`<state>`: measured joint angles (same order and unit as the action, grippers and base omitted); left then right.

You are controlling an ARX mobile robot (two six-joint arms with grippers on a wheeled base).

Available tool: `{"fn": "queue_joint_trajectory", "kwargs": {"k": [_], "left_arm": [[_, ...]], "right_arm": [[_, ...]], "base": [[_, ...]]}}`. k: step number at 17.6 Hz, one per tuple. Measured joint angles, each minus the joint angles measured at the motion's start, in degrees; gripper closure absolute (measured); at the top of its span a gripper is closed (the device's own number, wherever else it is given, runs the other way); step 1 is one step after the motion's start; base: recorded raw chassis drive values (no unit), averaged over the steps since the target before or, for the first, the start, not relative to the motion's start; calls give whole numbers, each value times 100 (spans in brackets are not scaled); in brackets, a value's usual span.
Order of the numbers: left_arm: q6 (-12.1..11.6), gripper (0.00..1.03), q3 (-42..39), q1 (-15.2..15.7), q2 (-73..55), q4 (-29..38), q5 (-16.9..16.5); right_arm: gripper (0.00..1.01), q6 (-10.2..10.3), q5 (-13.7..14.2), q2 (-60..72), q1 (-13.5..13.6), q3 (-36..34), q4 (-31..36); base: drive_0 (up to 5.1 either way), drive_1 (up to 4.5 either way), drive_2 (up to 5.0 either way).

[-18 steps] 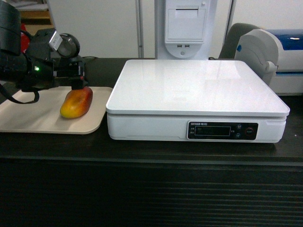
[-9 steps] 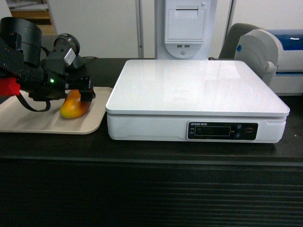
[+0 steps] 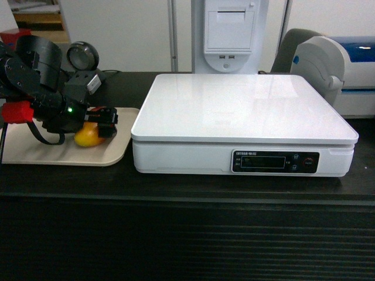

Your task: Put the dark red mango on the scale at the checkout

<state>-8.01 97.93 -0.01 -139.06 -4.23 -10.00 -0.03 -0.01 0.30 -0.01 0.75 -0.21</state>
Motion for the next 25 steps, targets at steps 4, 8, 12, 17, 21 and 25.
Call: {"fn": "queue_joint_trajectory", "kwargs": {"k": [4,8,12,17,21,25], "left_arm": [[-90,42,-11,0,17,-4,-2],[-118,43,-450,-7,413,109,59],[76,43,-758,-236,1449,516,83],[745,43,-708,-1355,2352,629,-59],[970,43,-470,-2306,2184,407,-46],[1434,43,144,-2889,1585,52,33]], "right_arm": [[3,0,0,0,0,0,0],[3,0,0,0,0,0,0],[3,0,0,0,0,0,0],[3,0,0,0,0,0,2],[3,0,0,0,0,0,0],[3,0,0,0,0,0,0]], "base": [[0,0,0],[0,0,0],[0,0,0],[0,0,0],[0,0,0],[0,0,0]]}}
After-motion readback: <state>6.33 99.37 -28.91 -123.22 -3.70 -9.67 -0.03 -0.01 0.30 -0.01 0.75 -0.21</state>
